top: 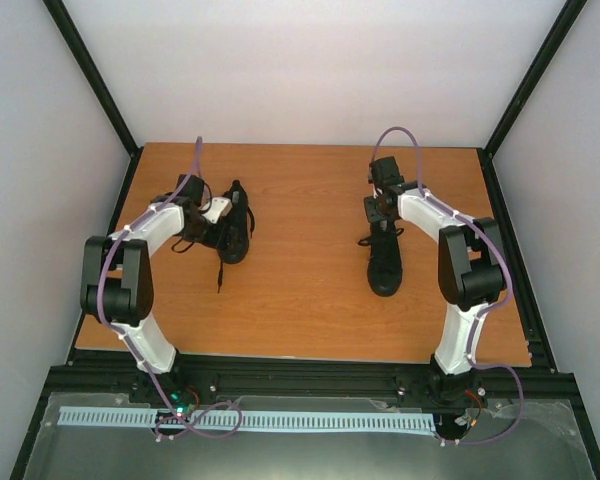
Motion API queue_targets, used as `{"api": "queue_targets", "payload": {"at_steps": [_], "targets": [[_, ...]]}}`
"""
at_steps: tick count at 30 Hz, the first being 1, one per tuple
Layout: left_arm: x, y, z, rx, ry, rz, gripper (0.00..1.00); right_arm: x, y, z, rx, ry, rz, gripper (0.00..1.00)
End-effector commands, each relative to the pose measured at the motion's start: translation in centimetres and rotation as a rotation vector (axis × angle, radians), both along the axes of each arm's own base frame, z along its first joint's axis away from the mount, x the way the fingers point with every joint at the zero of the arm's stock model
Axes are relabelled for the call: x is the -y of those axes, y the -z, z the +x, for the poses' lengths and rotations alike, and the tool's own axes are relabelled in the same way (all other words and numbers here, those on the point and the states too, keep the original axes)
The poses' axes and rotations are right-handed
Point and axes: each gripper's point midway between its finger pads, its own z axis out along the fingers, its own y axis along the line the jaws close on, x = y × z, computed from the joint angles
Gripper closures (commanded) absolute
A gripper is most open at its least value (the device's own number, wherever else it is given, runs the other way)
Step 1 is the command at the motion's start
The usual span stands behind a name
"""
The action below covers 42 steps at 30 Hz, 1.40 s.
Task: Tie the shoes
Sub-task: Move the shoe to the center of the board.
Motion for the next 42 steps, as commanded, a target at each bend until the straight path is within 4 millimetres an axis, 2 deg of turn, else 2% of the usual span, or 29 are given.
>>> {"api": "queue_targets", "payload": {"at_steps": [1,3,8,12,16,18,21,24,26,28,31,33,35,38,40,42], "targets": [[1.1,0.7,2.5,0.034,-0.054,-0.057,0.01,-0.9,-3.2,-0.6,0.049,-0.002,0.069,0.53],[1.2,1.5,3.1,0.027,-0.069,-0.058,0.04,-0.9,-4.5,-1.2,0.075,0.011,0.097,0.52],[4.6,2.8,2.4,-0.017,-0.017,-0.096,0.14,-1.7,-6.5,-2.9,0.103,0.002,0.141,0.49],[6.7,3.7,0.2,-0.069,-0.003,-0.120,0.26,-2.7,-7.5,-4.6,0.115,-0.020,0.151,0.49],[7.5,4.4,-2.3,-0.156,-0.018,-0.155,0.50,-5.0,-7.7,-6.9,0.092,-0.082,0.213,0.48],[8.0,4.6,-3.8,-0.205,-0.026,-0.185,0.52,-6.4,-7.5,-8.0,0.077,-0.122,0.232,0.48],[9.2,4.2,-5.8,-0.214,0.021,-0.197,0.51,-8.2,-7.1,-9.5,0.053,-0.170,0.241,0.48],[11.1,2.5,-7.3,-0.170,0.115,-0.219,0.48,-10.0,-6.8,-10.7,0.026,-0.218,0.277,0.48],[11.7,0.9,-7.6,-0.127,0.162,-0.235,0.43,-11.0,-6.9,-11.5,0.012,-0.248,0.316,0.48],[11.2,-0.6,-7.5,-0.085,0.209,-0.199,0.36,-11.6,-7.1,-12.1,0.002,-0.273,0.358,0.48],[10.3,-2.7,-8.4,-0.091,0.345,-0.144,0.21,-11.9,-7.8,-12.6,0.009,-0.289,0.389,0.47],[9.2,-3.4,-9.0,-0.060,0.428,-0.072,0.18,-11.8,-8.1,-12.7,0.017,-0.287,0.392,0.47],[7.9,-2.6,-10.2,-0.037,0.503,-0.003,0.17,-11.9,-8.4,-12.9,0.021,-0.290,0.407,0.47],[6.7,0.3,-13.2,-0.073,0.594,0.045,0.16,-12.7,-9.0,-12.6,0.034,-0.293,0.450,0.44],[6.4,1.5,-14.6,-0.102,0.636,0.060,0.12,-13.8,-9.5,-11.7,0.057,-0.289,0.499,0.42],[6.2,2.3,-14.9,-0.097,0.656,0.074,0.08,-15.3,-9.8,-10.5,0.068,-0.286,0.541,0.40]]}}
